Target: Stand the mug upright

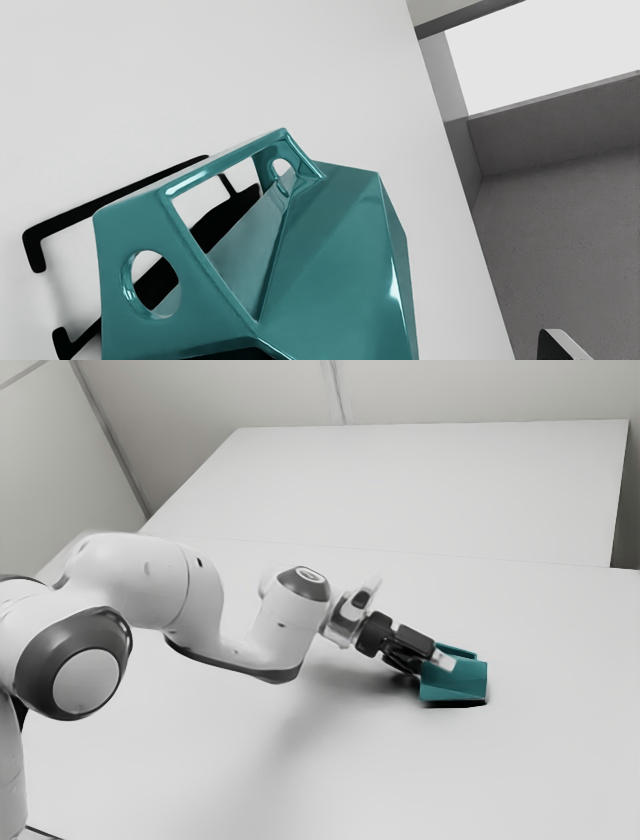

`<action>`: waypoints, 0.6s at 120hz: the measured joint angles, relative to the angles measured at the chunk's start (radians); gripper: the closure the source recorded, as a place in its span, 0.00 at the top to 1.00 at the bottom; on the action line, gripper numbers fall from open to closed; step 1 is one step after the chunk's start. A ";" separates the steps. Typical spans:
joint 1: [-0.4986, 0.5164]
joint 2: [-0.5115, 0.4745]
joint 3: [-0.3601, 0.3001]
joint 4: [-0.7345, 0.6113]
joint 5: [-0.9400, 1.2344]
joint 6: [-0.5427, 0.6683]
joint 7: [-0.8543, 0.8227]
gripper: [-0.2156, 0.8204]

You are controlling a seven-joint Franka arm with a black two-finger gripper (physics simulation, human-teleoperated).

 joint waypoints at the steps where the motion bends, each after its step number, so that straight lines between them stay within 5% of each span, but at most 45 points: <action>1: 0.000 0.000 0.000 0.000 0.000 0.000 0.000 0.66; 51: -0.010 -0.001 -0.001 0.000 -0.012 0.002 0.009 0.20; 72: -0.012 -0.008 -0.003 -0.001 -0.014 0.002 0.009 0.09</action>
